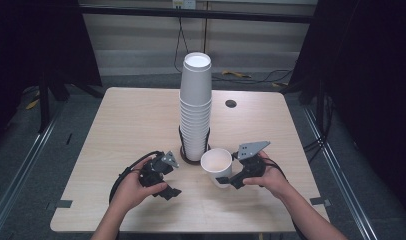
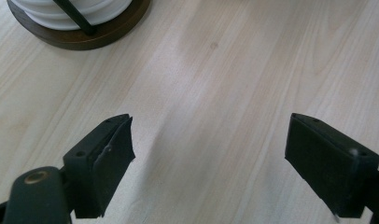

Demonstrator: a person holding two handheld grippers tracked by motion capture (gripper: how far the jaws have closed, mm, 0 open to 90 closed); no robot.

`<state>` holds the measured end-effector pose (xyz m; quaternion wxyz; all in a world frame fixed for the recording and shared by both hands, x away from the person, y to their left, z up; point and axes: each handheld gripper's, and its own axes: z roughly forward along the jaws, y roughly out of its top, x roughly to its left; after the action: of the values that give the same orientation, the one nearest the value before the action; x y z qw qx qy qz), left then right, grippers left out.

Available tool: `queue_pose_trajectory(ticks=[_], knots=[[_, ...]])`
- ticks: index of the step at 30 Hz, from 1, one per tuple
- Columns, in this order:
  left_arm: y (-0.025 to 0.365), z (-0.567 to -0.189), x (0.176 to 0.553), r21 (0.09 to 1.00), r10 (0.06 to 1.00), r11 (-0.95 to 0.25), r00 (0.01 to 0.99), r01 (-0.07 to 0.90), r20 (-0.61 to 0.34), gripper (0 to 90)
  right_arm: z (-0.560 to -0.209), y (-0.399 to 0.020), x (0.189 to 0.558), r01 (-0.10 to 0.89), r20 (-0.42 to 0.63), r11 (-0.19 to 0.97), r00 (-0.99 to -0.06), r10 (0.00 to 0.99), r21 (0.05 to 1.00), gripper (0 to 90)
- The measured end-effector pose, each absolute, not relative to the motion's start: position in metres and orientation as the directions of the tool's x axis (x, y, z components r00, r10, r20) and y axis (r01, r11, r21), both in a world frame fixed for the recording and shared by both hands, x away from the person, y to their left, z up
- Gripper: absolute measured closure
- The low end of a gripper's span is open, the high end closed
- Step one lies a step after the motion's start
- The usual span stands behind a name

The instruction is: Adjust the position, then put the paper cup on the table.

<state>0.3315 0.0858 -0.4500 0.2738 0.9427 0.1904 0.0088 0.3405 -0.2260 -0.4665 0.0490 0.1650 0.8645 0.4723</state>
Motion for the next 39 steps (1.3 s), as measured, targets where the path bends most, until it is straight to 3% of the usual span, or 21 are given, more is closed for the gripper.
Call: queue_pose_trajectory(ticks=[22, 39], knots=[[0.096, -0.453, 0.328, 0.538, 0.393, -0.755, 0.915, 0.375, -0.087, 15.1, -0.468, -0.233, 0.334, 0.240, 0.061, 0.515, -0.938, 0.340, 0.823, 16.7], [0.109, -0.453, 0.329, 0.561, 0.405, -0.736, 0.911, 0.378, -0.083, 15.1, -0.464, -0.246, 0.320, 0.298, 0.070, 0.550, -0.915, 0.396, 0.780, 14.4]])
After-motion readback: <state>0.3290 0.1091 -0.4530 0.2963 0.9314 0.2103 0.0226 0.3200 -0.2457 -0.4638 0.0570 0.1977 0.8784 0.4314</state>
